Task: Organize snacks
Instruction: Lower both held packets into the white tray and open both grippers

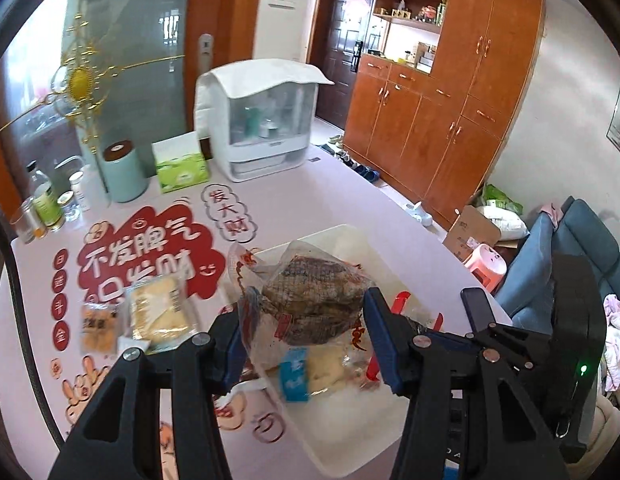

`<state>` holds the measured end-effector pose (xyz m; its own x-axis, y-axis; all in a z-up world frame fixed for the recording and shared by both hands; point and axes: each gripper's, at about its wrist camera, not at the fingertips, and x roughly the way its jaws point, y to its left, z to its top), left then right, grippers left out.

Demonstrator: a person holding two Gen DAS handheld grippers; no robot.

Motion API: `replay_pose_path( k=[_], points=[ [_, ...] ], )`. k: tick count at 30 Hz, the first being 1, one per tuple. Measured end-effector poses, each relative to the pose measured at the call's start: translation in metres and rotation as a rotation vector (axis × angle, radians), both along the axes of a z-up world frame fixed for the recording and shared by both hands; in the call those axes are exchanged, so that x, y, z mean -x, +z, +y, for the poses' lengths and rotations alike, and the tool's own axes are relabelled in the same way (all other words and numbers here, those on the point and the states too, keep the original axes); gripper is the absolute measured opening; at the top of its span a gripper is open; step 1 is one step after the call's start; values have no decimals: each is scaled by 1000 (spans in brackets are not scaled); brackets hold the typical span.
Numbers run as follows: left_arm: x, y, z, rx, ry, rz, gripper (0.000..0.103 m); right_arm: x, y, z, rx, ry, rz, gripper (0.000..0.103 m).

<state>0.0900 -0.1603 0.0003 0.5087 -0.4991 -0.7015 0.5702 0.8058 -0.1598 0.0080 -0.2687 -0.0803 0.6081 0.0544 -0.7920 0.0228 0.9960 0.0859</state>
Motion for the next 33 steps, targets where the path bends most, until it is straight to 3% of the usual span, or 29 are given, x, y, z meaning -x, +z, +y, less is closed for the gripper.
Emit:
replay_pose_path(
  k=[6, 13, 17, 18, 22, 33],
  points=[
    [-8, -19, -49, -72, -10, 32, 52, -3, -7, -39, 45, -37, 27, 45],
    [-23, -42, -77, -163, 9, 62, 56, -12, -18, -69, 31, -48, 62, 46],
    [-31, -52, -79, -191, 60, 81, 84, -15, -25, -73, 8, -29, 75, 52],
    [-32, -53, -78, -195, 69, 74, 86, -15, -27, -74, 6, -27, 75, 54],
    [-29, -56, -76, -233, 85, 55, 86, -16, -31, -76, -8, -24, 83, 57],
    [-16, -67, -55, -241, 111, 103, 87, -12, -38, -66, -21, -7, 112, 57]
  ],
)
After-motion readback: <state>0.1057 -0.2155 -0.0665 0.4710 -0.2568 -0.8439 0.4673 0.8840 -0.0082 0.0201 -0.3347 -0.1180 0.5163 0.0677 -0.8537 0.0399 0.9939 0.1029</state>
